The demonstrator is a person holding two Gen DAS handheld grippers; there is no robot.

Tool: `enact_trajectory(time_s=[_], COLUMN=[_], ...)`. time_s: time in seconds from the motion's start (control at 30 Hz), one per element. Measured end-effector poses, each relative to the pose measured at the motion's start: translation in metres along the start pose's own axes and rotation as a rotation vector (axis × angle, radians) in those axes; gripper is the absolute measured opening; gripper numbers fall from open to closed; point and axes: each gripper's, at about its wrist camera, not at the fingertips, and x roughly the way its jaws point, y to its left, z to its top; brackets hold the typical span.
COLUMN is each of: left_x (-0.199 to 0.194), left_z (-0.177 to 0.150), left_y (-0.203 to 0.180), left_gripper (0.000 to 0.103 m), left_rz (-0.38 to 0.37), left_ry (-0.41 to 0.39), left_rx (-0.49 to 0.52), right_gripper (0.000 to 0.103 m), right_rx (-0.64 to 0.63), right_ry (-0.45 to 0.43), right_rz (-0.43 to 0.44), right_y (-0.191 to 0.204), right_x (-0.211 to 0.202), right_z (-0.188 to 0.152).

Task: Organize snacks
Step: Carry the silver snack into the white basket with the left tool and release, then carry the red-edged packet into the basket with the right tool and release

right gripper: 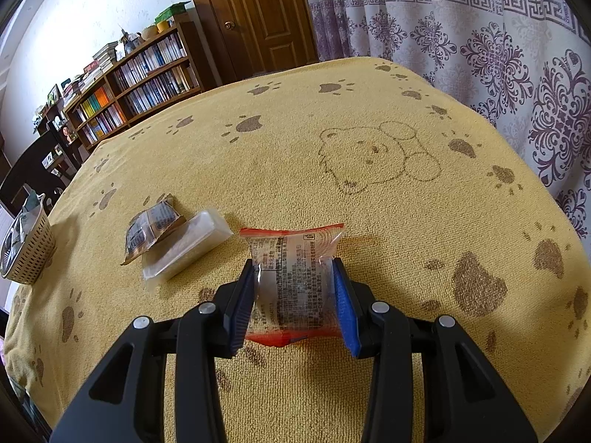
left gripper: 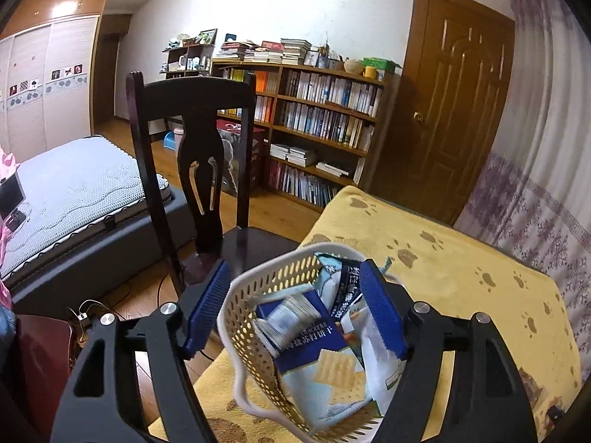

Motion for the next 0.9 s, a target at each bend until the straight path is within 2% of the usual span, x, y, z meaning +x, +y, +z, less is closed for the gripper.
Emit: enact_trajectory(time_s=[0.17,0.33,0.6,0.9], left_x=[-0.010,-0.020,-0.028,-0.038], left_z=[0.004,0.005,0.003,0.004], left_y=[0.004,0.002,-0.015,-0.014], left_gripper=[0.074,0.075,0.079,0.080], left_rz=[-0.002,-0.013,-0.031,-0.036], left_ry=[-0.024,-0.044,-0.063,-0.083], left_rx=[-0.015,-0.017,0.020,0.014], right_gripper=[0.041,0.040,0.040,0.040], right_rx=[0.022,0.078,0.056,0.061], right_ry=[-0.004,0.003,-0.038,-0.072], right_rz=[0.019,0.087,0.119,0.168], right_y=[0.000,-0.003,0.012,0.016], right_x=[-0.003,-0.007,-0.023,-0.044], right_z=[0.000,0.004,0.009,0.012])
